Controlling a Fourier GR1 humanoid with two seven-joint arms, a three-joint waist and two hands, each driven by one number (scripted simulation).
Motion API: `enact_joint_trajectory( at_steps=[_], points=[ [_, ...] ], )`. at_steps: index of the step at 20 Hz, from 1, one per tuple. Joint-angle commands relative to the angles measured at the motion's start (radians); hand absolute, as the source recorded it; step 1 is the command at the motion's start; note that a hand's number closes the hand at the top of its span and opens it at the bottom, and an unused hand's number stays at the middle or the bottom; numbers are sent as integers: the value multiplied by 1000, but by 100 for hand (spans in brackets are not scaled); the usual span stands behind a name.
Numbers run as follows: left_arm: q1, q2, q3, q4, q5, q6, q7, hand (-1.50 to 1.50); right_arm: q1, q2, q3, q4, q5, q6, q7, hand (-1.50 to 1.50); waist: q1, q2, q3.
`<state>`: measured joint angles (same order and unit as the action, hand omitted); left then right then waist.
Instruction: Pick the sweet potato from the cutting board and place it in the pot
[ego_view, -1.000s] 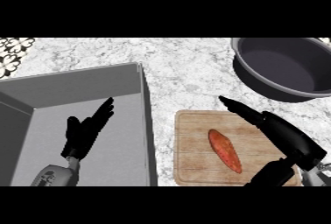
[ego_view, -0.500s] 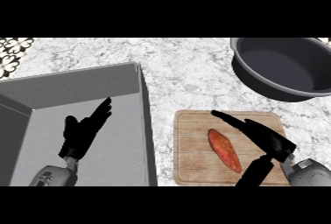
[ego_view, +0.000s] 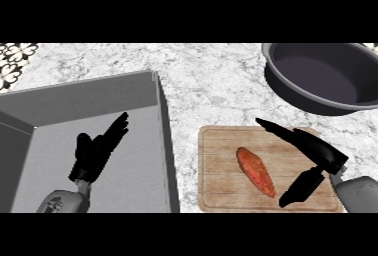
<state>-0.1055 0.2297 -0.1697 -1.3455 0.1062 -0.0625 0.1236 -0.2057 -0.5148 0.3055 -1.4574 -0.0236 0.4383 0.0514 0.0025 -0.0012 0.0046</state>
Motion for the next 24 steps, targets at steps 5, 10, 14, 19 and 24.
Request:
enact_joint_trajectory(
  at_steps=[5, 10, 14, 19, 24],
  points=[
    [-19, -48, -1, 32, -27, 12, 2, 0, -32, 72, -96, 190, -107, 137, -133, -150, 1, 4, -4],
    [-16, 7, 54, -22, 17, -59, 40, 0, 55, 124, -90, 244, -51, 146, -200, -150, 0, 2, -4],
    [59, -13, 47, -37, -13, -63, -12, 0, 2, 211, -86, 345, -5, 141, -189, -150, 3, 2, -4],
    [76, -6, 38, -121, -20, -56, 51, 0, -26, 255, -99, 457, 21, 151, -247, -150, 8, 2, -4],
    [-30, -40, 77, 80, -44, -60, -43, 0, 50, 236, -20, 363, 168, 107, -402, 150, -6, 3, -5]
  ],
)
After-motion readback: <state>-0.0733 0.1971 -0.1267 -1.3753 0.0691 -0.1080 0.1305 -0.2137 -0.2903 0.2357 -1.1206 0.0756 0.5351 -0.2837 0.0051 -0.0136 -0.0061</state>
